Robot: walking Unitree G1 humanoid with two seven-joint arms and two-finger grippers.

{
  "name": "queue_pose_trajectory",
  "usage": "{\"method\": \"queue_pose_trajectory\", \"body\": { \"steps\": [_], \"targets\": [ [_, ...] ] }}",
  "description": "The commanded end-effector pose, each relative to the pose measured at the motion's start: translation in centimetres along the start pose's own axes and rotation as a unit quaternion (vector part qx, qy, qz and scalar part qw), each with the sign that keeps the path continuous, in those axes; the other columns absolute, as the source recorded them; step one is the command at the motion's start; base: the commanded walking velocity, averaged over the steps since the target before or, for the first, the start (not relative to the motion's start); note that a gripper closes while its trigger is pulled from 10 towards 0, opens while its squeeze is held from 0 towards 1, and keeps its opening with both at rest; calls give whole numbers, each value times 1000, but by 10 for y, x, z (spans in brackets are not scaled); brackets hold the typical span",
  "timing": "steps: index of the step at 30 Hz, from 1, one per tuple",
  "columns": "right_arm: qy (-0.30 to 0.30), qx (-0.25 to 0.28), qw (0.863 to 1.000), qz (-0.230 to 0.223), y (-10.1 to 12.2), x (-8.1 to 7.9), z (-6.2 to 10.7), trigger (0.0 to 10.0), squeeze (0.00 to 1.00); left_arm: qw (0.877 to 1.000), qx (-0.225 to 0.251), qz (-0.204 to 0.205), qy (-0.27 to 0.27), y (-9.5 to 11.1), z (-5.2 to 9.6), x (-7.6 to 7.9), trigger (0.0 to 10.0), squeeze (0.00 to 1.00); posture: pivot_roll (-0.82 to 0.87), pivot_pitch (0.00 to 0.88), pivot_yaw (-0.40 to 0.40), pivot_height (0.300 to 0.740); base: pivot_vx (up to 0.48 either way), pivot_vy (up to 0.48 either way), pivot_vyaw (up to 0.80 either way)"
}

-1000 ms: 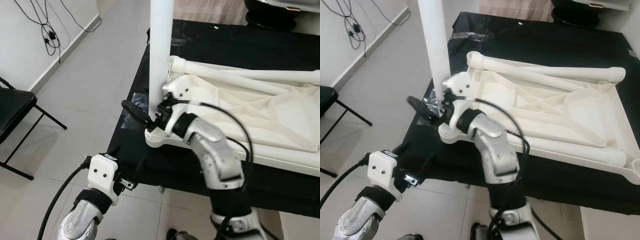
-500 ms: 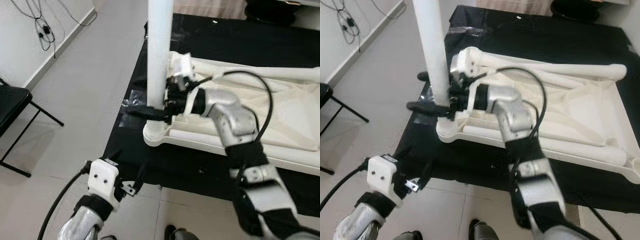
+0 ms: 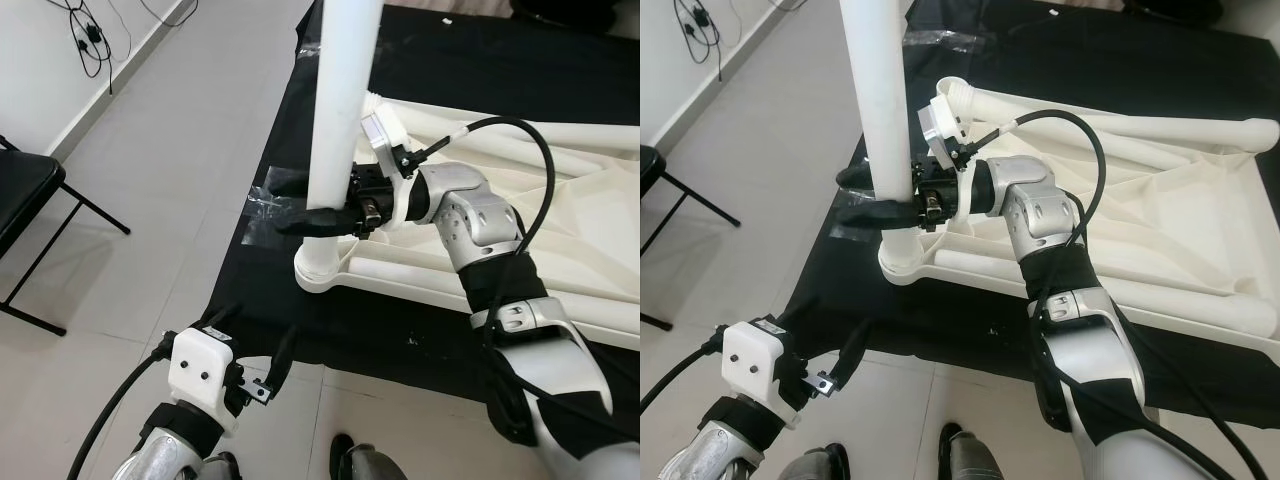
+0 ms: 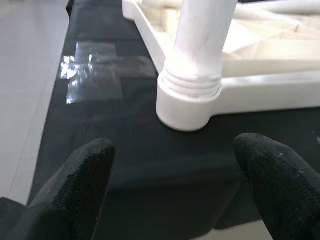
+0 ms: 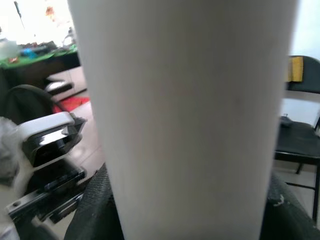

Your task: Building children table

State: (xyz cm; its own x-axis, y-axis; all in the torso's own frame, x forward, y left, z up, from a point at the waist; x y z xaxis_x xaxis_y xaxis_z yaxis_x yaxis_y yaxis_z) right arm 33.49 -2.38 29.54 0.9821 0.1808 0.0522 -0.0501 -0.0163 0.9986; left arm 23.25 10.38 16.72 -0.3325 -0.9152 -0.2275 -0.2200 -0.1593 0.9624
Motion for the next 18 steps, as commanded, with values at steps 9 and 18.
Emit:
{"method": "queue_pose_trajectory", "body": {
  "steps": [9, 18],
  "targets": [
    [-104, -34, 994, -10, -39, -1, 24, 0, 0, 1000, -7, 7, -5, -1, -1, 4, 10000, 0, 90, 314, -98, 740, 0, 0, 0],
    [-584, -35, 809, -62, -101, -10, 43, 0, 0, 1000, -3, 2, -4, -6, -13, -5, 10000, 0, 2, 284, -52, 740, 0, 0, 0]
  ]
}}
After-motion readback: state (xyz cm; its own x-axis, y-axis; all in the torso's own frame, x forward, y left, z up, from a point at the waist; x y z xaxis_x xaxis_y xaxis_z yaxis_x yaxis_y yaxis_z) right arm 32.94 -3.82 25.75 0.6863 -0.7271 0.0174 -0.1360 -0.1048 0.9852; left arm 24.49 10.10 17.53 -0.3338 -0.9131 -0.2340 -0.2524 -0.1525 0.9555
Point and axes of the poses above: a point about 5 cm out from each wrist's last joint towards the gripper, its own z axis pointing back from the gripper into the wrist, its own y axis along the axis of the wrist's last joint, x = y × z, the point moved 6 cm from there along -z, pointing out of the wrist towards the gripper, and after that the axes turned 11 degrees about -z, right-handed, at the moved point
